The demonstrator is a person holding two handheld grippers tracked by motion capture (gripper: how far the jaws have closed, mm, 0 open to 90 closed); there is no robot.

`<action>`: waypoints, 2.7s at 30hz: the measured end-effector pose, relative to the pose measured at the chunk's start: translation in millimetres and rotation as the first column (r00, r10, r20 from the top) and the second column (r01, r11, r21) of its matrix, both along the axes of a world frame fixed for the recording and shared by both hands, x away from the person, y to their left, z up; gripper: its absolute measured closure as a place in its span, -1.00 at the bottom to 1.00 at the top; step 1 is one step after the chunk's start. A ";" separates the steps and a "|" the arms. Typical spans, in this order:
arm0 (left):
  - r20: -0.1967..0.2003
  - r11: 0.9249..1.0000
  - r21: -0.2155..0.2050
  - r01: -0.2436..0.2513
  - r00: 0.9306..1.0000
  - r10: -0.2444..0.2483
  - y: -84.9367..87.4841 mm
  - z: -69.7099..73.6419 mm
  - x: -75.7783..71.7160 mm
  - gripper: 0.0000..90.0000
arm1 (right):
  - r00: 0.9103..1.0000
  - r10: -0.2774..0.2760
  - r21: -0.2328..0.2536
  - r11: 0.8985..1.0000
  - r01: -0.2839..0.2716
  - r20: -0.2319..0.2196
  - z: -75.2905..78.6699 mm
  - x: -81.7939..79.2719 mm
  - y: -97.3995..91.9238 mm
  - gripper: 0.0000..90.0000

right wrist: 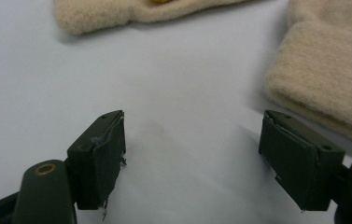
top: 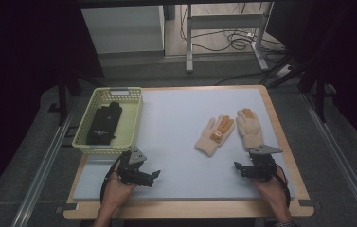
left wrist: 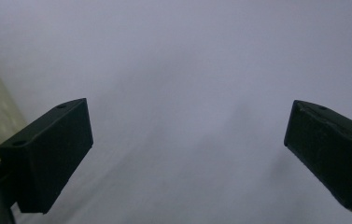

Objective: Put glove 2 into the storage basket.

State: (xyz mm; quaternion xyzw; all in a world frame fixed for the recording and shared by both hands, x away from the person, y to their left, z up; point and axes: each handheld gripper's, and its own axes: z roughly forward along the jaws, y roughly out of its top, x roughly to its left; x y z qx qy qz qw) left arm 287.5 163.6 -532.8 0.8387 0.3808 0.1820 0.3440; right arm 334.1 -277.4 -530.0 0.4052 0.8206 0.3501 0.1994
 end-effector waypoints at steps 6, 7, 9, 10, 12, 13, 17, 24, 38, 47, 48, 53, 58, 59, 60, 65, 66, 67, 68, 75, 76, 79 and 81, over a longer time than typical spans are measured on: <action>-0.014 1.000 0.000 -0.028 1.000 0.028 5.5 -17.3 3.1 -0.98 | 1.000 0.000 0.000 1.000 0.000 0.000 -0.1 0.0 0.1 -0.49; -0.024 0.999 -0.013 -0.030 0.999 0.030 6.4 -17.9 3.8 -0.97 | 1.000 -0.002 0.003 1.000 0.002 0.000 0.0 0.0 -0.1 -0.48; -0.037 0.999 -0.019 -0.029 0.999 0.028 7.3 -18.1 4.9 -0.96 | 1.000 -0.003 0.006 1.000 0.003 0.002 0.1 -0.1 -0.7 -0.44; -0.047 0.999 -0.029 -0.029 0.999 0.028 8.0 -18.6 6.0 -0.96 | 1.000 -0.004 0.007 1.000 0.004 0.001 0.2 -0.3 -0.8 -0.42; -0.079 0.998 -0.048 -0.032 0.997 0.028 10.1 -19.1 8.9 -0.97 | 1.000 -0.001 0.007 1.000 0.001 0.004 0.4 -0.6 -0.9 -0.39; -0.079 0.998 -0.048 -0.034 0.996 0.030 9.8 -19.2 8.5 -0.96 | 1.000 0.000 0.007 1.000 0.000 0.003 0.5 -0.8 -0.8 -0.38; -0.077 0.998 -0.049 -0.034 0.997 0.030 9.8 -19.3 8.5 -0.96 | 1.000 0.007 0.007 1.000 -0.007 0.004 1.1 -2.1 -1.1 -0.33; -0.077 0.998 -0.049 -0.034 0.997 0.031 9.9 -19.4 8.5 -0.96 | 1.000 0.008 0.042 0.999 -0.007 -0.012 11.3 -5.8 -6.7 -0.19; -0.077 0.998 -0.053 -0.037 0.997 0.033 9.8 -19.5 8.4 -0.96 | 0.996 -0.068 0.016 0.998 0.067 0.061 45.7 41.7 -33.3 -0.02; -0.077 0.998 -0.051 -0.035 0.997 0.031 10.0 -19.5 8.5 -0.96 | 0.992 -0.114 -0.008 0.993 0.114 0.059 32.1 101.4 -35.9 -0.43; -0.077 0.998 -0.051 -0.035 0.997 0.031 10.0 -19.5 8.5 -0.96 | 0.992 -0.114 -0.009 0.993 0.115 0.057 29.7 105.2 -35.0 -0.45; -0.077 0.998 -0.051 -0.035 0.997 0.031 10.0 -19.5 8.4 -0.96 | 0.994 -0.106 -0.069 0.992 0.106 0.006 11.8 123.1 -27.8 -0.24; -0.077 0.998 -0.051 -0.035 0.997 0.031 10.0 -19.5 8.5 -0.96 | 0.987 -0.159 0.002 0.987 0.160 -0.027 12.6 116.6 -29.3 0.30; -0.077 0.998 -0.051 -0.035 0.997 0.031 10.0 -19.5 8.4 -0.96 | 0.986 -0.163 0.000 0.987 0.163 -0.026 13.8 114.6 -29.0 0.34; -0.077 0.998 -0.051 -0.035 0.997 0.031 10.0 -19.5 8.4 -0.96 | 0.986 -0.163 0.011 0.987 0.163 -0.032 15.6 112.5 -29.1 0.36; -0.077 0.998 -0.053 -0.037 0.997 0.033 9.9 -19.6 8.5 -0.96 | 0.988 -0.152 0.064 0.986 0.152 0.005 35.9 93.5 -28.0 0.39; -0.077 0.998 -0.054 -0.037 0.997 0.033 9.8 -19.6 8.5 -0.96 | 0.990 -0.143 0.077 0.987 0.141 0.016 42.1 88.4 -25.9 0.39; -0.077 0.998 -0.054 -0.037 0.996 0.033 9.8 -19.6 8.5 -0.96 | 0.991 -0.133 0.087 0.988 0.130 0.024 47.0 84.4 -24.0 0.39; -0.077 0.998 -0.054 -0.037 0.996 0.033 9.8 -19.6 8.4 -0.96 | 0.993 -0.116 0.102 0.988 0.112 0.034 55.5 77.3 -19.5 0.39; -0.077 0.998 -0.051 -0.035 0.997 0.031 10.0 -19.5 8.5 -0.96 | 0.997 0.043 0.139 0.989 -0.052 0.068 85.2 41.9 35.1 0.37; -0.077 0.998 -0.051 -0.036 0.997 0.032 10.0 -19.5 8.4 -0.96 | 0.996 0.067 0.141 0.987 -0.076 0.067 85.2 39.1 45.1 0.37; -0.076 0.998 -0.056 -0.040 0.996 0.036 9.6 -19.7 8.3 -0.96 | 0.990 0.128 0.137 0.982 -0.134 0.053 80.2 33.0 76.8 0.36; -0.076 0.998 -0.057 -0.040 0.996 0.036 9.6 -19.7 8.3 -0.96 | 0.986 0.158 0.134 0.978 -0.163 0.046 74.1 30.6 95.2 0.36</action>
